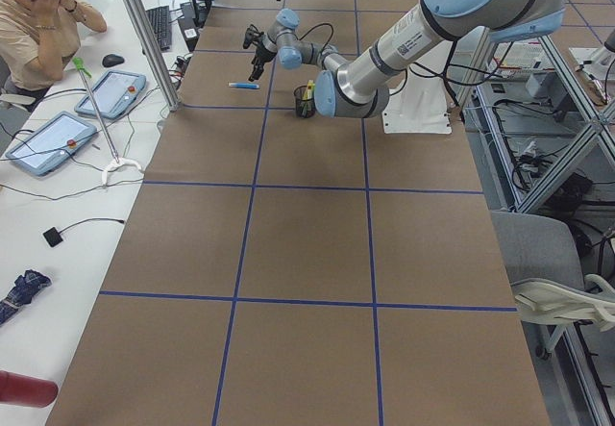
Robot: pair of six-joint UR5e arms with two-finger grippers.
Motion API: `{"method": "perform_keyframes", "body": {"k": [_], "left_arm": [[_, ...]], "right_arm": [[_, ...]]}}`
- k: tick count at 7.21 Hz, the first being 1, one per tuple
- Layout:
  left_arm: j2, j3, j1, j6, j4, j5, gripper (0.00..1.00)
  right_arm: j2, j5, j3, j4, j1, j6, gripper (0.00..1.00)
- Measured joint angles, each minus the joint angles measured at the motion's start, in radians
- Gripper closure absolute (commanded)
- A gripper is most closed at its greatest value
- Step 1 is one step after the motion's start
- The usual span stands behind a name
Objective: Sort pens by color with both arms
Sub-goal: 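Lay the blue pen on the table farther from the robot, open left gripper, then retract the left arm while the right arm moves toward the cup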
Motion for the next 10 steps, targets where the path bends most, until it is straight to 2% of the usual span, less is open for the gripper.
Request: {"method": "perform_keyframes", "body": {"k": [2, 5, 7, 9, 10], "left_arm": [[0.018, -0.106, -0.037, 0.005, 0.109, -0.120, 0.01], [0.101, -0.353, -0.112, 0.122, 0.458, -0.376, 0.01], [0.225, -0.570, -0.181, 0.284, 0.680, -0.504, 0.02], [0.394, -0.777, -0.270, 0.478, 0.812, -0.594, 0.02], [0.445, -0.843, -0.309, 0.572, 0.873, -0.614, 0.02]], "right_arm": [[0.026, 0.001, -0.009, -0.007, -0.001, 0.001, 0.00], [0.044, 0.003, -0.012, -0.012, -0.002, 0.014, 0.00], [0.089, 0.006, -0.006, -0.051, -0.018, 0.094, 0.00], [0.180, 0.007, 0.002, -0.182, -0.048, 0.163, 0.01], [0.241, 0.009, 0.003, -0.261, -0.074, 0.211, 0.01]]}}
